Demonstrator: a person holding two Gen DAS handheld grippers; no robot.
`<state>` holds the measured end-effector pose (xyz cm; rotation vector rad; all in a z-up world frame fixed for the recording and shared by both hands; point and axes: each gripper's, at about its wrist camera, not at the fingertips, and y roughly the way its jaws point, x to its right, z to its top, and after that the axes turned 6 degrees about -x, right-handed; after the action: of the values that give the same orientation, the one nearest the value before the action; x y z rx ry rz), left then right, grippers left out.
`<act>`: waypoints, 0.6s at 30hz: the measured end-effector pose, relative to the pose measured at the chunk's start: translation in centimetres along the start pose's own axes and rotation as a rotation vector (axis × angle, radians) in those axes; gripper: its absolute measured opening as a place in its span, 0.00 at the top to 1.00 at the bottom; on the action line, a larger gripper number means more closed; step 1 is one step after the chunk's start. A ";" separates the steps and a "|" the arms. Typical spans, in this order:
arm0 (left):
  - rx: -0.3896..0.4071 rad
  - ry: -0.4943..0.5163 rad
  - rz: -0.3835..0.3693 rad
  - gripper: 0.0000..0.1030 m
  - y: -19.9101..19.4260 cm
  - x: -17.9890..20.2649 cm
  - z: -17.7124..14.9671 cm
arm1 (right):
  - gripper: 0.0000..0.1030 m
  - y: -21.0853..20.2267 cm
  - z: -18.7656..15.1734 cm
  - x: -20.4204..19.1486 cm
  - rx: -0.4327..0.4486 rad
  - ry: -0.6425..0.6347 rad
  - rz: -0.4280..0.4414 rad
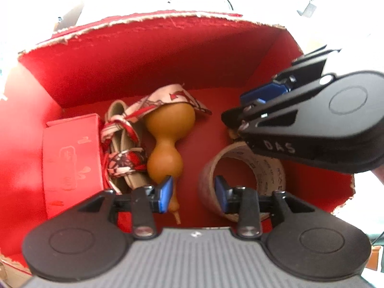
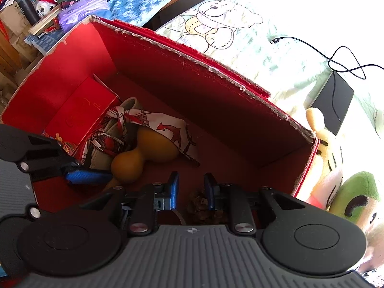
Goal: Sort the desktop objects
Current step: 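Open the right tool and withdraw it up from the box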
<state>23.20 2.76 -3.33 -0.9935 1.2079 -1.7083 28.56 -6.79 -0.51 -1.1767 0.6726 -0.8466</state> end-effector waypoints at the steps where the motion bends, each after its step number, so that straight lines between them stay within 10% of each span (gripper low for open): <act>1: 0.003 -0.001 0.003 0.61 -0.2 0.3 0.2 | 0.77 0.1 0.0 0.0 0.000 0.002 0.003; 18: 0.058 -0.034 0.023 0.66 -2.6 -2.2 0.0 | 0.77 -0.4 -0.1 -0.7 0.034 -0.006 0.013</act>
<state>23.61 5.37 -1.11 -0.9668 1.1373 -1.6923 28.00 -6.35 -0.13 -1.1436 0.6576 -0.8403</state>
